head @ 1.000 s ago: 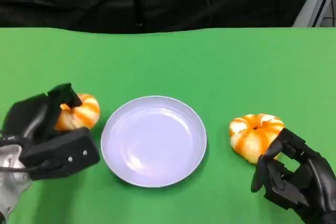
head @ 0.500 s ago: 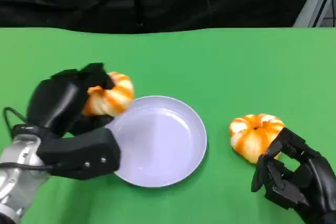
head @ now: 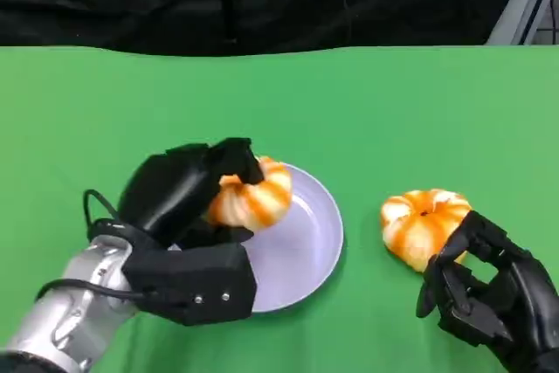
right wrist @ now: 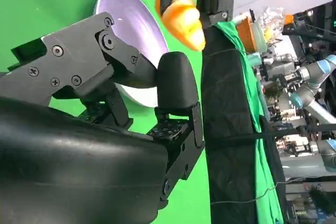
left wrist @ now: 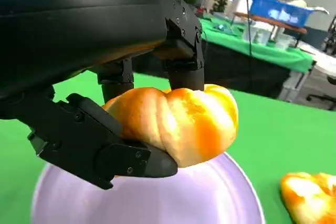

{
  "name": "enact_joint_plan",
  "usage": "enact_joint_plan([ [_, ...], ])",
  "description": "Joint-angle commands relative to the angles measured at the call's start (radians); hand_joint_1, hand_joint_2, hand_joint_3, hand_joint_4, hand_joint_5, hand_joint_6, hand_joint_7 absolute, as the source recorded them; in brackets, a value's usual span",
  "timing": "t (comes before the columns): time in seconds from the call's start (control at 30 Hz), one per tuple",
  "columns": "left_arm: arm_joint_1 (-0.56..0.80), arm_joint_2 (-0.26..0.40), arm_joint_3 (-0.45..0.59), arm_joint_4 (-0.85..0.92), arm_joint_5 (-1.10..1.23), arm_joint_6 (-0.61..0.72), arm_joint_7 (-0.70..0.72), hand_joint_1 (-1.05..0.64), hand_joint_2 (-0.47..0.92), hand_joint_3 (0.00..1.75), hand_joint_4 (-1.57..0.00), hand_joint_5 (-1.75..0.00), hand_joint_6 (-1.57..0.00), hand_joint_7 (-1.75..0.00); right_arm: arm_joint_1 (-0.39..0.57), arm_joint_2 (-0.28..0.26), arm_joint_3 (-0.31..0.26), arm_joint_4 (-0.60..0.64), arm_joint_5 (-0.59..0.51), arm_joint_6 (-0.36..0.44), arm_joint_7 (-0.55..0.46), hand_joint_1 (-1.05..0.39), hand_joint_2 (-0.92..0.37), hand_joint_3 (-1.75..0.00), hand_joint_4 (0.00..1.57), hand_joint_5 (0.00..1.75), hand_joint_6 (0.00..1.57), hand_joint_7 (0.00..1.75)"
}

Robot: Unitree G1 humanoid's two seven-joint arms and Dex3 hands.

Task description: Grasp the bread from the table and place it into the plate.

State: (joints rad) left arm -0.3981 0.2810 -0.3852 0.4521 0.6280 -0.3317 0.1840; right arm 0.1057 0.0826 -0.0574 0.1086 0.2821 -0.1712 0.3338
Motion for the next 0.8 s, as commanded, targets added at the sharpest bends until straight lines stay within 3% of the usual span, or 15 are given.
enact_joint_plan([
  [0.03, -0.026, 0.001, -0.008, 0.052, -0.001, -0.011, -0.023, -0.05, 0.83, 0.53, -0.63, -1.75, -0.68, -1.50, -0.005, -0.007, -0.001, 0.007, -0.001, -0.013, -0.006, -0.15, -0.62, -1.04, 0.84, 1.75, 0.63, 1.68],
  [0.07, -0.029, 0.000, -0.009, 0.057, -0.006, -0.010, -0.039, -0.06, 0.87, 0.45, -0.62, -1.71, -0.69, -1.41, -0.005, -0.008, -0.001, 0.008, 0.000, -0.015, -0.005, -0.15, -0.62, -1.04, 0.84, 1.75, 0.63, 1.68],
  [0.13, -0.034, 0.005, -0.018, 0.056, 0.004, 0.002, -0.066, -0.06, 0.91, 0.37, -0.65, -1.52, -0.83, -0.97, -0.004, -0.008, -0.001, 0.003, -0.003, -0.011, -0.009, -0.14, -0.62, -1.04, 0.84, 1.75, 0.63, 1.68],
  [0.17, -0.035, 0.009, -0.024, 0.047, 0.014, 0.020, -0.087, -0.11, 0.91, 0.33, -0.68, -1.23, -0.88, -0.66, -0.002, -0.008, 0.000, 0.000, -0.004, -0.007, -0.012, -0.15, -0.62, -1.04, 0.84, 1.75, 0.63, 1.68],
  [0.2, -0.036, 0.018, -0.033, 0.034, 0.024, 0.037, -0.122, -0.20, 0.92, 0.31, -0.71, -0.72, -0.88, -0.31, -0.001, -0.009, 0.000, -0.006, -0.002, 0.001, -0.013, -0.15, -0.62, -1.04, 0.84, 1.75, 0.63, 1.68],
  [0.27, -0.035, 0.029, -0.043, 0.016, 0.033, 0.055, -0.171, -0.39, 0.92, 0.29, -0.59, -0.20, -0.73, -0.07, 0.000, -0.011, 0.001, -0.012, 0.002, 0.010, -0.012, -0.15, -0.63, -1.04, 0.84, 1.75, 0.63, 1.68],
  [0.3, -0.035, 0.033, -0.046, 0.011, 0.035, 0.058, -0.186, -0.46, 0.92, 0.29, -0.52, -0.10, -0.66, -0.03, 0.000, -0.011, 0.001, -0.012, 0.003, 0.010, -0.012, -0.14, -0.63, -1.04, 0.83, 1.75, 0.63, 1.68],
  [0.43, -0.029, 0.031, -0.040, 0.011, 0.018, 0.061, -0.220, -0.62, 0.92, 0.33, -0.44, -0.01, -0.55, 0.00, -0.003, -0.012, -0.003, -0.001, 0.004, 0.005, -0.008, -0.14, -0.63, -1.03, 0.83, 1.75, 0.63, 1.68],
  [0.8, -0.019, 0.036, -0.044, 0.016, 0.037, 0.049, -0.187, -0.89, 0.92, 0.42, -0.25, 0.00, -0.49, 0.00, -0.006, -0.012, -0.006, 0.006, 0.006, -0.003, 0.002, -0.14, -0.63, -1.03, 0.83, 1.75, 0.62, 1.68],
])
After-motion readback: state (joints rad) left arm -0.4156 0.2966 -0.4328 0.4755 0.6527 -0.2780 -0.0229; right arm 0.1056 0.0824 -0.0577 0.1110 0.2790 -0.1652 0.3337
